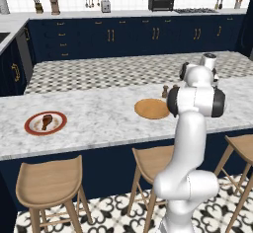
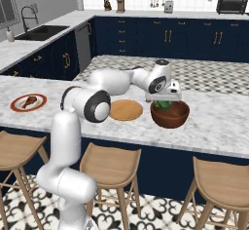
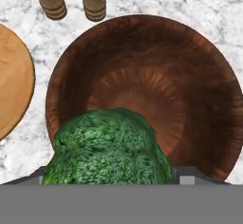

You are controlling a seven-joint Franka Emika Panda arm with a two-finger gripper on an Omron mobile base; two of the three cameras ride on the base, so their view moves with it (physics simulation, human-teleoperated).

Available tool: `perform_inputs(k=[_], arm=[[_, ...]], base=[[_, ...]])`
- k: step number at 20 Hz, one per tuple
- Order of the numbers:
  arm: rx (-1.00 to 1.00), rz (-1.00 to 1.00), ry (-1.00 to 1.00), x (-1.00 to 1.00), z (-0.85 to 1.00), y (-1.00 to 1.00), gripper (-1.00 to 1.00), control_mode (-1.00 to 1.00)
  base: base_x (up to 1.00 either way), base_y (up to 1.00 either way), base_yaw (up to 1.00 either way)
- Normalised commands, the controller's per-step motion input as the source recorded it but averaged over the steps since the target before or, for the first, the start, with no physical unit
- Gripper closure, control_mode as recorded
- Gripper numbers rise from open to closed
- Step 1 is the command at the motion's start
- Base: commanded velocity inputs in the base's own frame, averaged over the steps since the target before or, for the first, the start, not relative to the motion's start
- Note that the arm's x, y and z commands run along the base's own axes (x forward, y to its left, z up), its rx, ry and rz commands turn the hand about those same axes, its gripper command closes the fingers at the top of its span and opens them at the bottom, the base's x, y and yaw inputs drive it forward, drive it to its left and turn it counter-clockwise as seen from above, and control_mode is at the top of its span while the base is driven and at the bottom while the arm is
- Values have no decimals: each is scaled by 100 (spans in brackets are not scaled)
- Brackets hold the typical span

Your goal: Pick the chicken drumstick and broccoli from their plates and place them in the bowl. Then put the bowl in the fridge.

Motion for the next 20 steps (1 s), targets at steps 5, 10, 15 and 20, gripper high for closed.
perform_inputs(k=[5, 10, 15, 20], arm=[[0, 0, 0, 20, -48, 0, 100, -100], [0, 0, 1, 0, -59, 0, -100, -100], [0, 0, -1, 0, -18, 0, -100, -100], [-5, 0, -11, -18, 25, 16, -100, -100]], base=[[0, 0, 0], [0, 0, 0], [0, 0, 0], [0, 0, 0]])
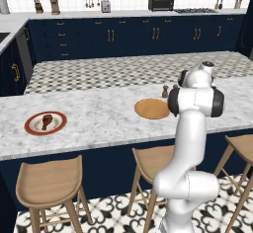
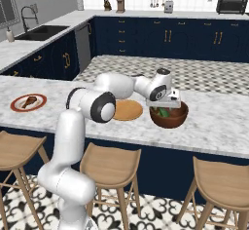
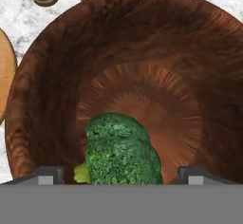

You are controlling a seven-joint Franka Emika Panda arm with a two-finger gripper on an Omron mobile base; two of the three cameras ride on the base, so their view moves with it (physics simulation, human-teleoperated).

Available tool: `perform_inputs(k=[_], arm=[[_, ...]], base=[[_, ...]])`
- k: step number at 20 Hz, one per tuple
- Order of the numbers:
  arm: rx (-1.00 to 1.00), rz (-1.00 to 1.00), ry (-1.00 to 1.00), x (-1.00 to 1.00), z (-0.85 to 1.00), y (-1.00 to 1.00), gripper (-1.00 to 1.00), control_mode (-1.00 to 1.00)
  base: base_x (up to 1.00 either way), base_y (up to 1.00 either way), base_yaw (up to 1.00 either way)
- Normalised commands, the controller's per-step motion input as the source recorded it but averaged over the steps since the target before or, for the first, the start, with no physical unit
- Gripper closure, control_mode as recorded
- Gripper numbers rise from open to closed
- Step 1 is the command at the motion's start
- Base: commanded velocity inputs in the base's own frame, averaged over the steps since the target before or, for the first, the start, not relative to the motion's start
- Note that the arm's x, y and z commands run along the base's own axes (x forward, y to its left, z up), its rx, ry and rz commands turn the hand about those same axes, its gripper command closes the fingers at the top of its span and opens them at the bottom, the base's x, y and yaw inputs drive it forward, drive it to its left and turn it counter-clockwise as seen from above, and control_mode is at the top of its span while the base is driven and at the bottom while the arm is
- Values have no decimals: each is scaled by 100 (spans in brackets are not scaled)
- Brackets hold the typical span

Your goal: Pick the chicken drumstick and broccoli from their plates and place them in the bowl. Then put the bowl in the fridge.

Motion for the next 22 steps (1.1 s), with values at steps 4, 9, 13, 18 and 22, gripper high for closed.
perform_inputs(k=[4, 9, 13, 18, 22], arm=[[-6, 0, -6, -25, 35, 27, -100, -100], [0, -2, 0, -52, 45, 47, -100, -100], [0, -6, 0, -44, 77, 67, -100, -100], [1, -4, 0, -42, 63, 85, -100, -100], [8, -3, 1, -65, 8, 79, -100, -100]], base=[[0, 0, 0], [0, 0, 0], [0, 0, 0], [0, 0, 0], [0, 0, 0]])
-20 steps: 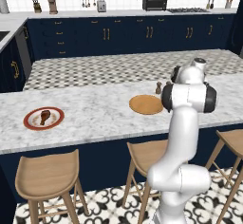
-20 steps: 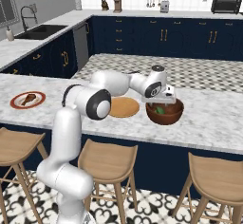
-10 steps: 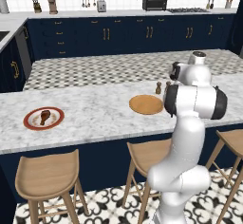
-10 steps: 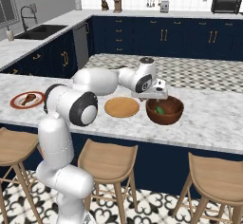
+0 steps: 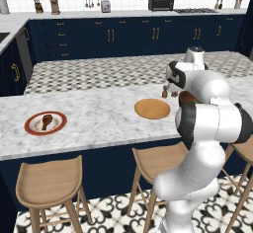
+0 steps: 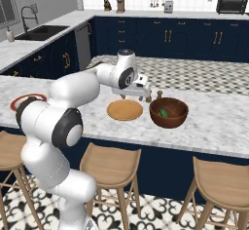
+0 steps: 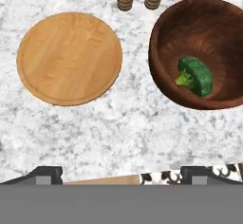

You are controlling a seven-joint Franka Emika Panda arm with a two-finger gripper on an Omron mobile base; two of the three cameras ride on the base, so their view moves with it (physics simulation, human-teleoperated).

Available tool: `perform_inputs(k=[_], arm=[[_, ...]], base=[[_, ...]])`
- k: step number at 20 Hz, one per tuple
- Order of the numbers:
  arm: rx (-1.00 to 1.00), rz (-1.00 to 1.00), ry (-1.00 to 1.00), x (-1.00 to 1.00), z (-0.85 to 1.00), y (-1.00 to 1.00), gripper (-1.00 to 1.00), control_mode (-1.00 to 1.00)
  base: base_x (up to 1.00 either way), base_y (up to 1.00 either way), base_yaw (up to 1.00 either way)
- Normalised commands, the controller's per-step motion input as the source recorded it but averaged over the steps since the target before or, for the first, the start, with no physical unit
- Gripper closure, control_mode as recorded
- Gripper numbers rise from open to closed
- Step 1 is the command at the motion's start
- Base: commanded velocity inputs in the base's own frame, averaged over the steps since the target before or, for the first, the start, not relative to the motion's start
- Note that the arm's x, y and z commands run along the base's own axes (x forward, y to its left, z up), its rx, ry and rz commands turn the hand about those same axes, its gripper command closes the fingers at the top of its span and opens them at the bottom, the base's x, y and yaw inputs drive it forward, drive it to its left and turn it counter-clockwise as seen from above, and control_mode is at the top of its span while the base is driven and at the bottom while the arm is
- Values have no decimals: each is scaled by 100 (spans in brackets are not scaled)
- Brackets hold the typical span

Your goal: Pick the chicken drumstick and broccoli from their plates and place them in the bowl. Then put the bowl in the fridge.

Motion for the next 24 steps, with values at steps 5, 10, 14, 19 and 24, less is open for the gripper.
perform_inputs(k=[5, 10, 14, 19, 24], arm=[[11, -1, 0, -70, 1, 79, -100, -100], [0, 0, -3, -78, 8, 42, -100, -100], [-7, 0, 2, -18, 8, 52, -100, -100], [0, 0, 0, -1, 5, 44, -100, -100], [0, 0, -2, -27, 1, 19, -100, -100]], base=[[0, 0, 0], [0, 0, 0], [0, 0, 0], [0, 0, 0], [0, 0, 0]])
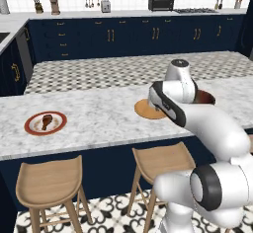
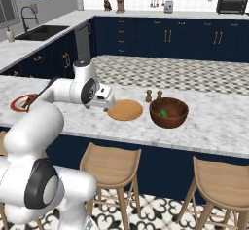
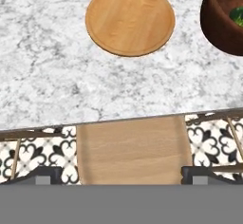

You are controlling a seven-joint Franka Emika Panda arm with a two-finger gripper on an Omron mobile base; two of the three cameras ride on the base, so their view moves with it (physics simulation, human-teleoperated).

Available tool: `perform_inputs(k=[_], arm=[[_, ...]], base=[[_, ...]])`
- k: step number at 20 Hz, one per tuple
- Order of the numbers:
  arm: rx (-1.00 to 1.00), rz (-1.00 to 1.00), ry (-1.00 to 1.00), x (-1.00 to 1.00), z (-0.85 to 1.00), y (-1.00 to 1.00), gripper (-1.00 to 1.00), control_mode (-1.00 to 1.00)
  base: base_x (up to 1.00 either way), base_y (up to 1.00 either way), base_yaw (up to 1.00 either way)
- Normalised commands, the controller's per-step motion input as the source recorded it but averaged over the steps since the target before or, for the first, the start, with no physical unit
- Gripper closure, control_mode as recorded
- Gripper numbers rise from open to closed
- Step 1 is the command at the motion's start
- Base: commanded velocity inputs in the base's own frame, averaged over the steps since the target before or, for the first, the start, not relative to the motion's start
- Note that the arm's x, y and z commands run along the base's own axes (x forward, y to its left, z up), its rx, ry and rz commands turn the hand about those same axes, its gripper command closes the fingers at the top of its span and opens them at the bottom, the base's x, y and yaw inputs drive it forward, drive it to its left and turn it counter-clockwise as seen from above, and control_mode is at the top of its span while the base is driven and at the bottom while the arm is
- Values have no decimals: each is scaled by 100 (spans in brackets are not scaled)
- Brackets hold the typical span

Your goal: Pick the chicken drumstick and broccoli from their plates and place them in the bowl. Then put the bowl in the fridge.

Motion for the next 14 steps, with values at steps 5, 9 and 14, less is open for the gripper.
perform_inputs(k=[5, 9, 14], arm=[[0, 0, -1, -8, 0, 3, -100, 100], [0, 0, 0, 0, 0, 0, -100, 100], [0, 0, 0, 0, 0, 0, -100, 100]], base=[[-33, 26, 0], [-31, 82, 0], [-39, 100, 0]])
